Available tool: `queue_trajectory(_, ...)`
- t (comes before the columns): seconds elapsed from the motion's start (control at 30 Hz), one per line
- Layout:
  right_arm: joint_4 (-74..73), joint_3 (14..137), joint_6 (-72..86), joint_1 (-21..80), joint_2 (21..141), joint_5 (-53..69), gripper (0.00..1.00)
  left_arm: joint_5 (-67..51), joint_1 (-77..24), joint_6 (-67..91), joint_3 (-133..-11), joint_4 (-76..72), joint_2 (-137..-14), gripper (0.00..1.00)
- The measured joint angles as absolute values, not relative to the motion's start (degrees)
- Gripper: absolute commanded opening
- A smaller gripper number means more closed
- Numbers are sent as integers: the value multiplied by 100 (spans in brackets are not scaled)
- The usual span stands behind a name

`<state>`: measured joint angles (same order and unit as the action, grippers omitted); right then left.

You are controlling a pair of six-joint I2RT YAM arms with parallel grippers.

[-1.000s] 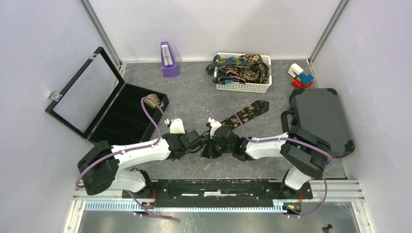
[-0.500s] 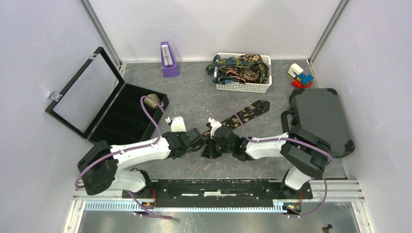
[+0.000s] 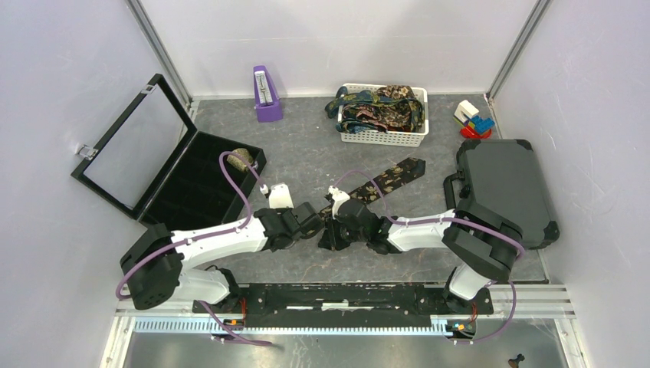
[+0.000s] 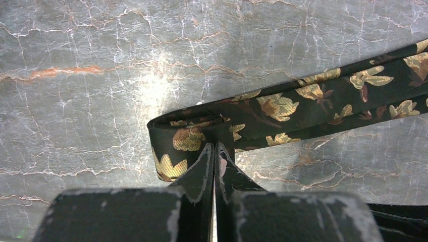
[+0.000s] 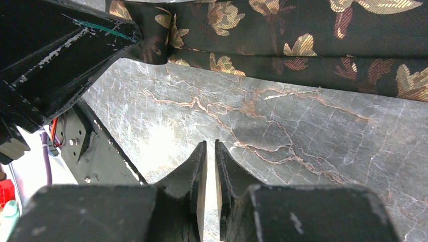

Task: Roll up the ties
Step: Roll the tie at the center of the board.

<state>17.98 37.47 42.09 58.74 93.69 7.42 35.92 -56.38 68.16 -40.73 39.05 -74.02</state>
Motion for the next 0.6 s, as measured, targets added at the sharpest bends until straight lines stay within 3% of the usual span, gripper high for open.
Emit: queue_trajectory(0.6, 1710, 4469, 4209, 5874, 9568, 810, 17, 3590, -5638, 6825, -3144, 2967, -6777, 2)
